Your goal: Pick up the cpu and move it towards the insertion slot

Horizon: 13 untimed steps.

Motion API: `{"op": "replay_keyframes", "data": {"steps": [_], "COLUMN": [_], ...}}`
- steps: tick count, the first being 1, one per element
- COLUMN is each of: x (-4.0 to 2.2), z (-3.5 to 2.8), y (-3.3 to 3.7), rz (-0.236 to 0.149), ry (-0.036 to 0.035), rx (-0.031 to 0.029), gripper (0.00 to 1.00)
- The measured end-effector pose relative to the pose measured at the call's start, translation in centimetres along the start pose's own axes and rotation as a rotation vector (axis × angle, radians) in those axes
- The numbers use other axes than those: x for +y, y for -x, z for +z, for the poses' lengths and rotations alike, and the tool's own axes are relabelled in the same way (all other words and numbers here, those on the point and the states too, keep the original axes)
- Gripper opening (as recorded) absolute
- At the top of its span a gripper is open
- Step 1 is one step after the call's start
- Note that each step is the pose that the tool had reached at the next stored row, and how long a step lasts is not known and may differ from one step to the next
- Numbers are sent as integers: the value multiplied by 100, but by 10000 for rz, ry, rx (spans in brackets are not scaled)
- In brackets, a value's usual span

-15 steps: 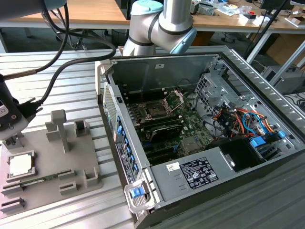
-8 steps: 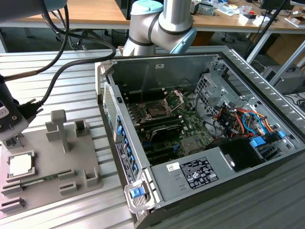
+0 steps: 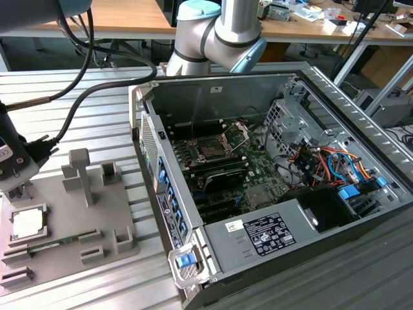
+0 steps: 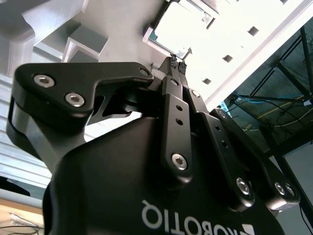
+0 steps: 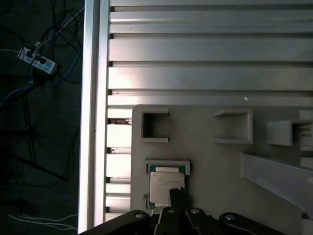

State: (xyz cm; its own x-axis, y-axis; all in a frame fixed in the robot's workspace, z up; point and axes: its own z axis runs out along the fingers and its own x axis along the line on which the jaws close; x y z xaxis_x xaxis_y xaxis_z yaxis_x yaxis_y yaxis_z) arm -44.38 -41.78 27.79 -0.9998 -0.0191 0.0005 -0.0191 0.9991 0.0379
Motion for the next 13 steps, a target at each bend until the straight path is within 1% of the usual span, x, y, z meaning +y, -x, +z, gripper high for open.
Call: {"op": "replay_keyframes", "data": {"steps": [13], "x": [-1], "z": [31], "y": [0], "rz": [0], "ry": [0], "rx": [0], "gripper": [11]}}
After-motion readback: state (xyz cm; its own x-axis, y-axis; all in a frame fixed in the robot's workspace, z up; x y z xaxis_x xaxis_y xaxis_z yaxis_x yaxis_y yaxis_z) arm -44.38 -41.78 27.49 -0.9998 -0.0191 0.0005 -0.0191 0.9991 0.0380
